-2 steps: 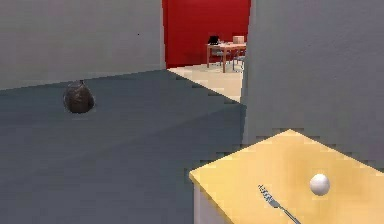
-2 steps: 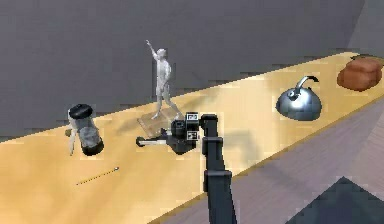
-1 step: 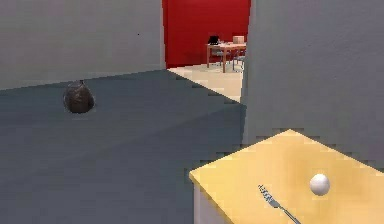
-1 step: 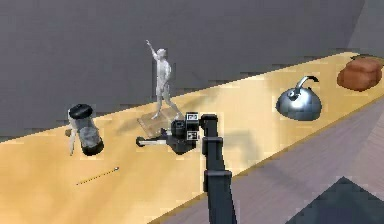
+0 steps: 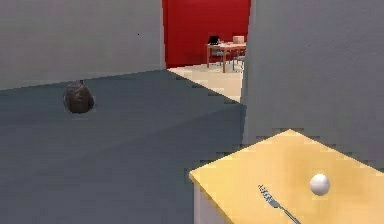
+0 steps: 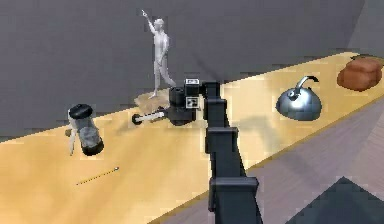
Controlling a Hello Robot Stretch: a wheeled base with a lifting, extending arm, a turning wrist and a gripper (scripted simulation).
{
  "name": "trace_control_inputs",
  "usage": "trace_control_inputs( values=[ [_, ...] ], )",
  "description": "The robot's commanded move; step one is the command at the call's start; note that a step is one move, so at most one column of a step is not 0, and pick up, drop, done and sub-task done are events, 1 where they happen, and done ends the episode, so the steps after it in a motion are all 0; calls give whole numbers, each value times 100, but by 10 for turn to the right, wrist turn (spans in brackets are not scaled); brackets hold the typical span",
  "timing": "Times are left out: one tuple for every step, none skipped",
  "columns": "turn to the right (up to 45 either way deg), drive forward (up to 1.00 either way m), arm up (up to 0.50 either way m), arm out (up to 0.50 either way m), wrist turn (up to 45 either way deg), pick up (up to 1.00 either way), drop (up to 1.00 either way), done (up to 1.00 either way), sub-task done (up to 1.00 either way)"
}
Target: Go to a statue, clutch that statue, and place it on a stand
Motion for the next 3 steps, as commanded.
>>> trace_control_inputs(
  values=[
    [0,0,6,0,0,0,0,0,0],
    [0,0,0,0,-450,0,0,0,0],
    [0,0,0,0,-450,0,0,0,0]
  ],
)
